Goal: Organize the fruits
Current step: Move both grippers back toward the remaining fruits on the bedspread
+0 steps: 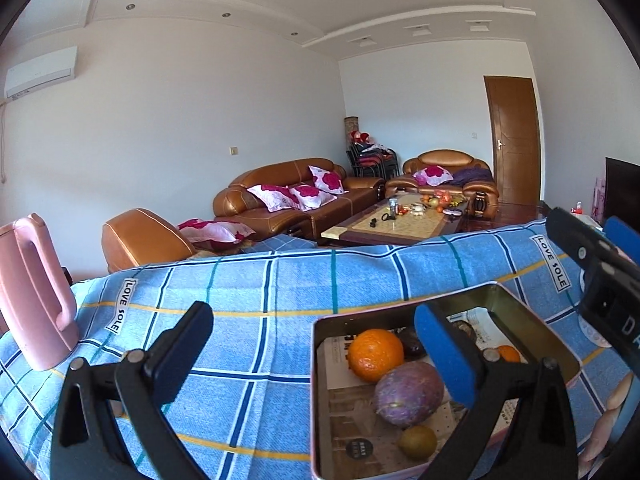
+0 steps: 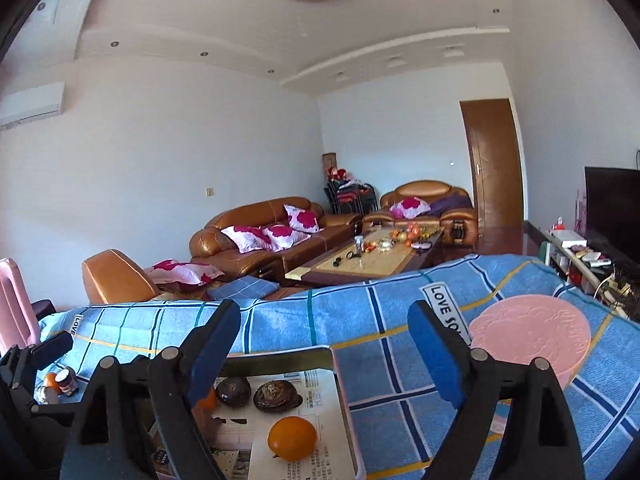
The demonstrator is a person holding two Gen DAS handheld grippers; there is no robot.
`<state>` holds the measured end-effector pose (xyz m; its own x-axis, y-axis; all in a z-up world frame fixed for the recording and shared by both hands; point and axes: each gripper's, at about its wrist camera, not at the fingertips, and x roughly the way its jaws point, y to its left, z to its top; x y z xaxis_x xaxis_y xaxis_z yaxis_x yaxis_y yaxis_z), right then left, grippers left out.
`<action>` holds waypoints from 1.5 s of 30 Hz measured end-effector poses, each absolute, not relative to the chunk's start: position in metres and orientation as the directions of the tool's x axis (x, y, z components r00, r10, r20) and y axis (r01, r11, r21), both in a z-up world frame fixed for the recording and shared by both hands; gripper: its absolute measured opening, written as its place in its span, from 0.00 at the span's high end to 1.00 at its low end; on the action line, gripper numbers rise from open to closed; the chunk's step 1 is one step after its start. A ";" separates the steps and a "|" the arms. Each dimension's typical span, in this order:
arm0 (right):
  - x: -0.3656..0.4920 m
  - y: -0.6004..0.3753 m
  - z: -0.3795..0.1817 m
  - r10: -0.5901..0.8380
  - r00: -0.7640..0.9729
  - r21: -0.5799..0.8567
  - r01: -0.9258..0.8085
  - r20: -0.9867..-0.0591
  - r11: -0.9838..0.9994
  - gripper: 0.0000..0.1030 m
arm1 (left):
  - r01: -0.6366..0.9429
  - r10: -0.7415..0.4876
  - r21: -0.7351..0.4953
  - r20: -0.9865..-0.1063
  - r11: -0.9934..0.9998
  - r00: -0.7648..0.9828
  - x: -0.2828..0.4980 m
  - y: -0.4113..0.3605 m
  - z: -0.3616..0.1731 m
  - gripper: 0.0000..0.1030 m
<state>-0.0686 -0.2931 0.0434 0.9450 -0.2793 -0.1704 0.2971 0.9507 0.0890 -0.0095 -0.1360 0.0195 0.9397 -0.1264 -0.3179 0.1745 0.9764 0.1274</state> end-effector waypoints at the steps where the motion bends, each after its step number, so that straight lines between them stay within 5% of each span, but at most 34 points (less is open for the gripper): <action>1: -0.071 -0.291 0.044 -0.286 0.946 0.073 0.300 -0.154 0.951 0.14 | 0.167 -0.118 0.137 -0.305 0.976 0.945 -0.011 -0.136 0.019 0.00; 45: -0.085 -0.242 0.031 -0.344 0.880 0.096 0.394 -0.327 0.914 0.12 | 0.188 -0.138 0.095 -0.383 0.978 0.914 -0.030 -0.075 0.013 0.00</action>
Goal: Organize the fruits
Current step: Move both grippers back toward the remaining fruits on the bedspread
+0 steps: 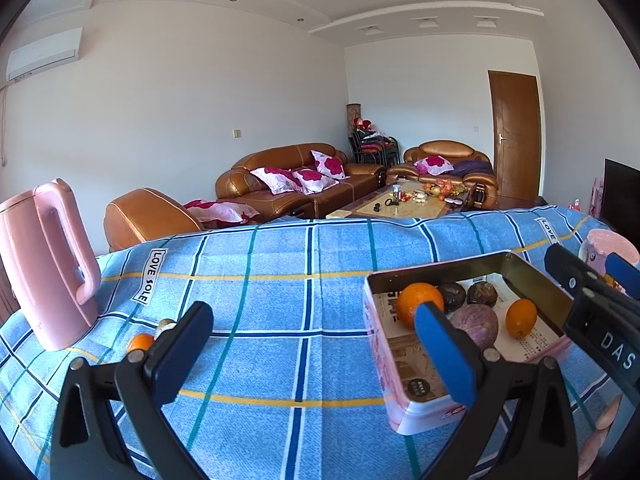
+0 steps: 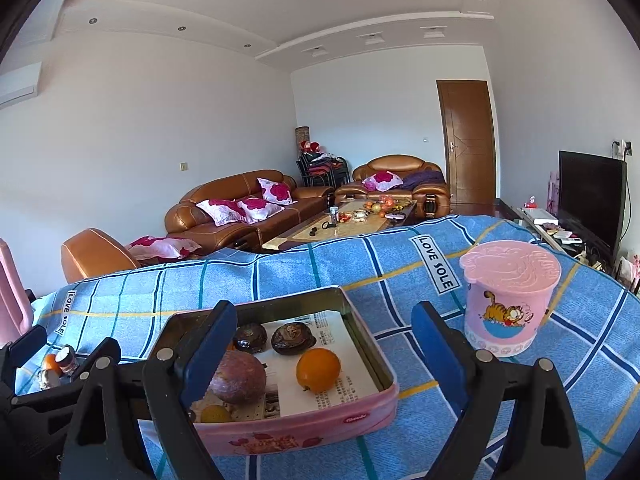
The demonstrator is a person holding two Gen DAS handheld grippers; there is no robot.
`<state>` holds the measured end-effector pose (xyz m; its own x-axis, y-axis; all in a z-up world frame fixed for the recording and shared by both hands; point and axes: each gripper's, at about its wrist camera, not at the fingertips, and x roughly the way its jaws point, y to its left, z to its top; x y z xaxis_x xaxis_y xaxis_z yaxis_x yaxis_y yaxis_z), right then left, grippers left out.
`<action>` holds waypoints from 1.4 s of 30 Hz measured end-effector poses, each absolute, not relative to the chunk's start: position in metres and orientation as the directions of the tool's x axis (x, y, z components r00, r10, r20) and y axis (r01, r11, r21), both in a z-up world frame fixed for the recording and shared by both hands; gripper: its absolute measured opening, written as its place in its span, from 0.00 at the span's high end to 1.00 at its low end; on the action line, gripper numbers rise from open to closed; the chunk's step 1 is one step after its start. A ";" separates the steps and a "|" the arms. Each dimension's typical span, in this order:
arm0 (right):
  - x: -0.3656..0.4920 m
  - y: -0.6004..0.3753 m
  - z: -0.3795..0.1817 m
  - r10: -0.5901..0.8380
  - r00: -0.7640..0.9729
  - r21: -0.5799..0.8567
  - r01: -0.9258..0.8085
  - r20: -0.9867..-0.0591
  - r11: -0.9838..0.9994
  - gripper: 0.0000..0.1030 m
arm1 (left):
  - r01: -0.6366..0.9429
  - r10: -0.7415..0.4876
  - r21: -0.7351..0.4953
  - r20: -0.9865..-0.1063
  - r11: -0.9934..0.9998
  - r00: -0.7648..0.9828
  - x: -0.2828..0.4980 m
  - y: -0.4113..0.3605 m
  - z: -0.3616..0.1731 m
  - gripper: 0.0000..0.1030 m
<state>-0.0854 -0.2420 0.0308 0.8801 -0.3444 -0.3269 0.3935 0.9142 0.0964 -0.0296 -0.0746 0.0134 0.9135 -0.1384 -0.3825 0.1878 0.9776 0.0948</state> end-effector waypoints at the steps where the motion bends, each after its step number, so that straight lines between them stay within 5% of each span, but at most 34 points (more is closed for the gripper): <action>1: -0.085 -0.238 0.030 -0.345 0.880 0.091 0.392 -0.327 0.915 0.12 | 0.187 -0.136 0.098 -0.382 0.978 0.914 -0.029 -0.072 0.014 0.00; 17: -0.056 -0.164 0.026 -0.246 0.903 0.081 0.292 -0.351 0.953 0.12 | 0.143 -0.066 0.175 -0.385 0.974 0.921 -0.012 -0.014 0.011 0.00; 37: -0.017 -0.087 0.019 -0.118 0.915 0.121 0.176 -0.385 0.977 0.12 | 0.043 -0.008 0.063 -0.471 0.997 0.882 0.030 0.071 0.005 0.00; 42: -0.006 -0.071 0.018 -0.082 0.913 0.117 0.140 -0.400 0.983 0.12 | -0.047 0.146 0.204 -0.503 0.978 0.852 0.051 0.093 0.000 0.00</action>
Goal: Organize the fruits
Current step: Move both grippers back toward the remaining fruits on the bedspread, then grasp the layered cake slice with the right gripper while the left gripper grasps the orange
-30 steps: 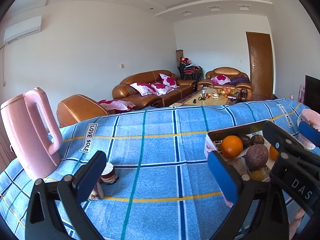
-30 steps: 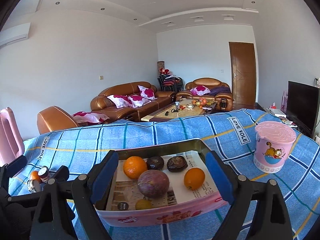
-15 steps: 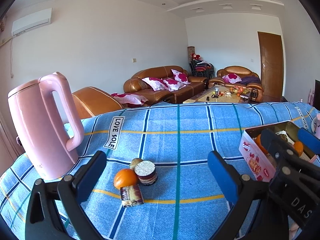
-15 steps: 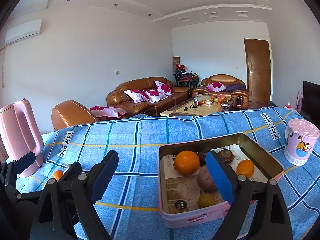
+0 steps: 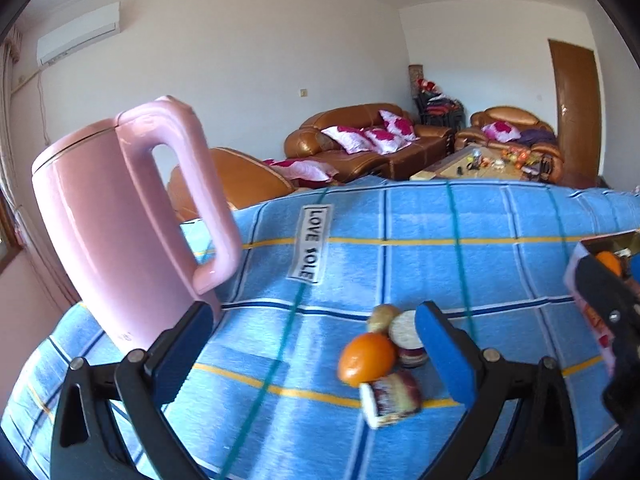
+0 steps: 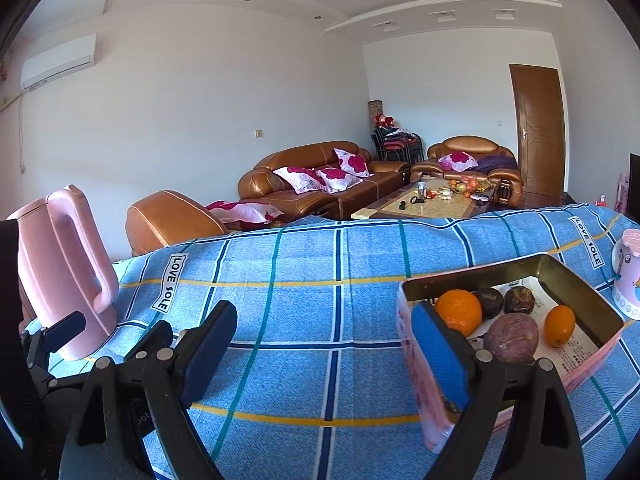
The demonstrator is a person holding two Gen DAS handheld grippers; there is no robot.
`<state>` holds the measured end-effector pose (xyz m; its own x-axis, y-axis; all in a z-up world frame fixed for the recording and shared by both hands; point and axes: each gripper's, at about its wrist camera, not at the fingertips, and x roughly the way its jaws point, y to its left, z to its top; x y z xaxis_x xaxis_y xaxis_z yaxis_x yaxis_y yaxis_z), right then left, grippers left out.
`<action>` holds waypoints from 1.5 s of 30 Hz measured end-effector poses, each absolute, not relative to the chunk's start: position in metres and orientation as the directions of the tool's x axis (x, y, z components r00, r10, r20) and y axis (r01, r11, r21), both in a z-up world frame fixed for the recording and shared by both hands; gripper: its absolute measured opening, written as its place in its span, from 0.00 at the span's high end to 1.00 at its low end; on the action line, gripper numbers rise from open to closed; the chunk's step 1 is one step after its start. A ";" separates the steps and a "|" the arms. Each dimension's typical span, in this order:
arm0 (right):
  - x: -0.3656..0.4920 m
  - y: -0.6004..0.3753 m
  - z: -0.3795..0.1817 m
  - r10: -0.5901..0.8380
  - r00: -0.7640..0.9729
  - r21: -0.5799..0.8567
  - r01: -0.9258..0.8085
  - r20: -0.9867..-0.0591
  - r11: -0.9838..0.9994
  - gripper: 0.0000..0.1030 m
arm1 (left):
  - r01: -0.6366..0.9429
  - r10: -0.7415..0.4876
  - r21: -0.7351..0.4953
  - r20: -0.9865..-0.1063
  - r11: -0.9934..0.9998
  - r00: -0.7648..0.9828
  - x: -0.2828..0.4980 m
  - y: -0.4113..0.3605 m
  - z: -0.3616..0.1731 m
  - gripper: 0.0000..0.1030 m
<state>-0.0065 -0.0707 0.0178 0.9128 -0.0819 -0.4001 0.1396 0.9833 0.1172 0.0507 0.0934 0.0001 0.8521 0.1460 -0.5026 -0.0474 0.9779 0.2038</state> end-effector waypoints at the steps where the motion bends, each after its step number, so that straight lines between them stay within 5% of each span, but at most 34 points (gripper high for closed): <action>1: -0.004 -0.068 0.017 -0.072 0.910 0.117 0.131 -0.408 0.985 0.12 | -0.073 0.175 0.214 -0.514 0.974 0.840 0.054 0.103 -0.002 0.00; 15: 0.031 -0.020 -0.010 0.216 0.769 0.200 -0.117 -0.601 0.973 0.13 | -0.212 0.239 0.115 -0.589 0.970 0.772 0.067 0.172 0.001 0.00; 18: 0.033 0.001 -0.014 0.261 0.735 0.182 -0.188 -0.625 0.965 0.19 | -0.191 0.233 0.134 -0.586 0.972 0.776 0.067 0.167 0.001 0.00; 23: 0.049 0.025 -0.030 0.283 0.640 0.178 -0.225 -0.715 0.958 0.44 | -0.169 0.212 0.127 -0.588 0.977 0.781 0.068 0.166 0.002 0.00; 27: 0.056 0.028 -0.038 0.291 0.600 0.198 -0.217 -0.745 0.956 0.51 | -0.163 0.210 0.132 -0.585 0.978 0.784 0.069 0.166 0.002 0.00; 29: 0.056 0.026 -0.039 0.321 0.594 0.228 -0.229 -0.737 0.946 0.67 | -0.154 0.200 0.128 -0.584 0.980 0.787 0.070 0.164 0.003 0.00; 35: 0.045 -0.002 -0.033 0.296 0.644 0.270 -0.142 -0.705 0.952 0.67 | -0.048 0.107 0.114 -0.592 0.992 0.799 0.071 0.152 0.000 0.00; 41: 0.024 -0.039 -0.020 0.199 0.714 0.194 -0.090 -0.671 0.977 0.67 | 0.175 -0.078 0.091 -0.636 0.980 0.768 0.068 0.121 -0.007 0.13; 45: 0.022 -0.057 -0.019 0.185 0.718 0.204 -0.062 -0.670 0.977 0.67 | 0.256 -0.117 0.099 -0.695 0.961 0.710 0.072 0.104 -0.020 0.33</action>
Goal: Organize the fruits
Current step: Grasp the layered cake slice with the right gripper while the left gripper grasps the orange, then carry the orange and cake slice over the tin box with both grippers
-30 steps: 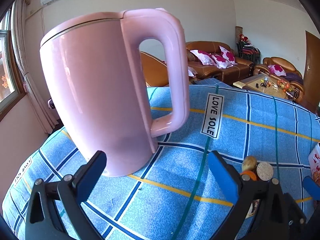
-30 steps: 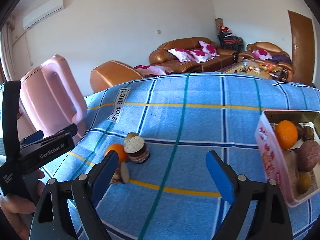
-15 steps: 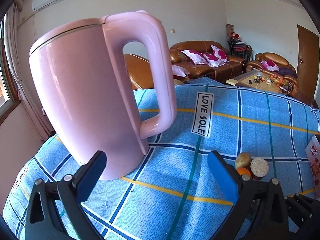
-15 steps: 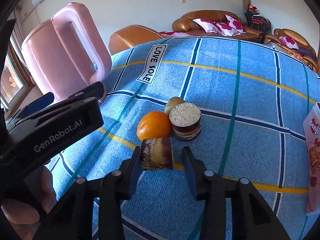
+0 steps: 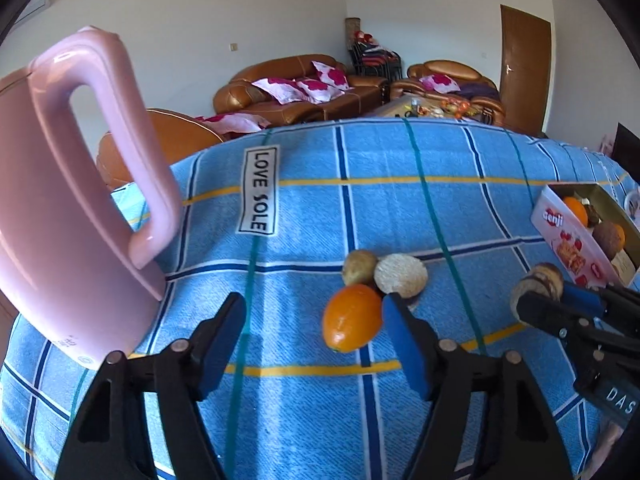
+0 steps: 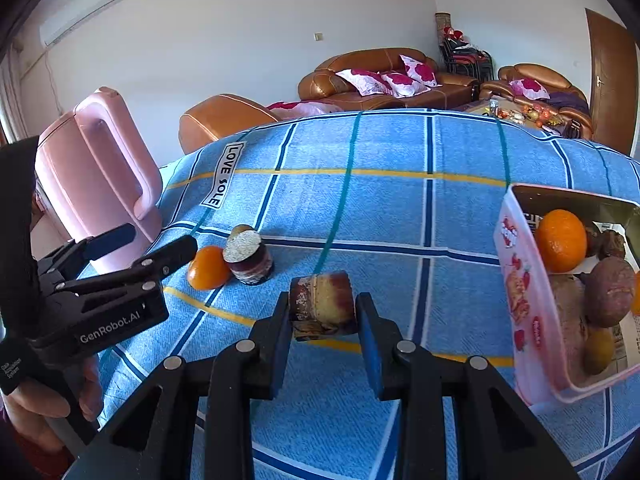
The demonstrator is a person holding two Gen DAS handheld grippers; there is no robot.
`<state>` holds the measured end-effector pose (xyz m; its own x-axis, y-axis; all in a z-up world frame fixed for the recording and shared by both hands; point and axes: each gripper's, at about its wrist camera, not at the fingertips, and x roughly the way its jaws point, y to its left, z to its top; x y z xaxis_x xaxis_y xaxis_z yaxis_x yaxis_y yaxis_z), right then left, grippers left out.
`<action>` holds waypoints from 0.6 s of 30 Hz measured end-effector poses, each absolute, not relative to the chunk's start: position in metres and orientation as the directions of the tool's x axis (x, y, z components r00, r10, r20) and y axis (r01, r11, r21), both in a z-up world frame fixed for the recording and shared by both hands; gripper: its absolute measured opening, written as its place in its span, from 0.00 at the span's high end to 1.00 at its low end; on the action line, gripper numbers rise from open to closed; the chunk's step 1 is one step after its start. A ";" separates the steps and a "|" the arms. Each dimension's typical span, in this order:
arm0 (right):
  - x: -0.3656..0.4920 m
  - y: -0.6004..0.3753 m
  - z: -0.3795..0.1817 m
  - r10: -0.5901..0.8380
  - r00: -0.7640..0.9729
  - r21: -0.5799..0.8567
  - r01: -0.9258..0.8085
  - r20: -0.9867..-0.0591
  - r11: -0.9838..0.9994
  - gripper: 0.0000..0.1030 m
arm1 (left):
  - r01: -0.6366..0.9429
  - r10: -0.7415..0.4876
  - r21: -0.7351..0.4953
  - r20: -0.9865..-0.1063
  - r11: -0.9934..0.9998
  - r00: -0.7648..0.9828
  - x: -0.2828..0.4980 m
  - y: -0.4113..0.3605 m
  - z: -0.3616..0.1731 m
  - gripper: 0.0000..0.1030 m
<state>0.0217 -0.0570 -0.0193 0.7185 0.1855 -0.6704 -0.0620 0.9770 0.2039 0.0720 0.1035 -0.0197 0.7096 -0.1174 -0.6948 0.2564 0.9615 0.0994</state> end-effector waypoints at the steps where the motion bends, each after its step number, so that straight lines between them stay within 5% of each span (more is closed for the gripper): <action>1: 0.023 -0.058 -0.021 0.185 0.716 0.209 -0.055 -0.673 0.976 0.67 | 0.264 -0.113 0.110 -0.702 0.958 0.703 0.072 0.100 -0.023 0.34; 6: 0.025 -0.060 -0.022 0.191 0.710 0.216 -0.055 -0.678 0.975 0.67 | 0.298 -0.146 0.074 -0.744 0.952 0.652 0.082 0.091 -0.032 0.36; 13: 0.026 -0.059 -0.023 0.196 0.707 0.218 -0.060 -0.680 0.974 0.67 | 0.314 -0.218 -0.025 -0.772 0.949 0.597 0.094 0.097 -0.035 0.66; 18: 0.024 -0.060 -0.022 0.195 0.719 0.219 -0.061 -0.667 0.974 0.67 | 0.265 -0.217 -0.052 -0.732 0.963 0.646 0.086 0.110 -0.026 0.66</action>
